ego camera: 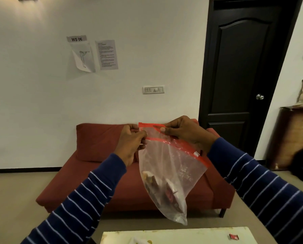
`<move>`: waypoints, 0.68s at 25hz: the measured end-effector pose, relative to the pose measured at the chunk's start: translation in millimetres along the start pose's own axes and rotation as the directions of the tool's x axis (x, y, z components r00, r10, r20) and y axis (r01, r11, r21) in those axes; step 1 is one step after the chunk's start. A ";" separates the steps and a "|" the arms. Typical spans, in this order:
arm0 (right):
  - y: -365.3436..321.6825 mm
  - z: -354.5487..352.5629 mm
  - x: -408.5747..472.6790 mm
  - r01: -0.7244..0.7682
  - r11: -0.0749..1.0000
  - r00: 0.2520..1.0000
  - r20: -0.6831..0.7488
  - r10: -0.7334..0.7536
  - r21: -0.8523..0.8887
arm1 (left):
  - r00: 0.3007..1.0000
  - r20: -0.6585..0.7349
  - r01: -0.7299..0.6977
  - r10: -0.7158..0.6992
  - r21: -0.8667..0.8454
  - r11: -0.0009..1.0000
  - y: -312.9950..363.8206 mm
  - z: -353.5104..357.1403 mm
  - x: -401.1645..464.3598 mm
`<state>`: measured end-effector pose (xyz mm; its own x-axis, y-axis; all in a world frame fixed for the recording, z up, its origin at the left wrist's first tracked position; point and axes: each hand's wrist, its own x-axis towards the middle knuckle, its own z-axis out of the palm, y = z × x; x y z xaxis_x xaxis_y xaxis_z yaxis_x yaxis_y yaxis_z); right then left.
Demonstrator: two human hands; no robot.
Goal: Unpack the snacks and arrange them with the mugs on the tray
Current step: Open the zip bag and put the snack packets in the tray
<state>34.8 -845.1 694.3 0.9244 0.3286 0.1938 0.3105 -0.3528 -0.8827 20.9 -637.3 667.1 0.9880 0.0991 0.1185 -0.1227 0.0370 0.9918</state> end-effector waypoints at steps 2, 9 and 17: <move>5.6 -4.9 0.2 -0.031 0.998 0.995 -0.093 0.025 -0.058 | 0.997 0.028 -0.073 0.071 0.058 0.996 0.0 -5.7 -3.0; 17.4 6.5 5.1 0.115 0.911 0.900 -0.345 -0.264 -0.396 | 0.819 0.383 -0.573 0.427 0.577 0.582 3.1 -16.4 -17.2; 13.1 13.4 6.0 0.212 0.895 0.893 -0.294 -0.340 -0.391 | 0.884 0.384 -0.468 0.268 0.745 0.476 -4.4 -5.9 -16.5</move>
<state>41.4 -836.0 678.1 0.7853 0.1561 0.5991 0.5609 -0.5891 -0.5817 4.6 -633.3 660.5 0.8762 -0.2845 0.3889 -0.4507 -0.7695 0.4524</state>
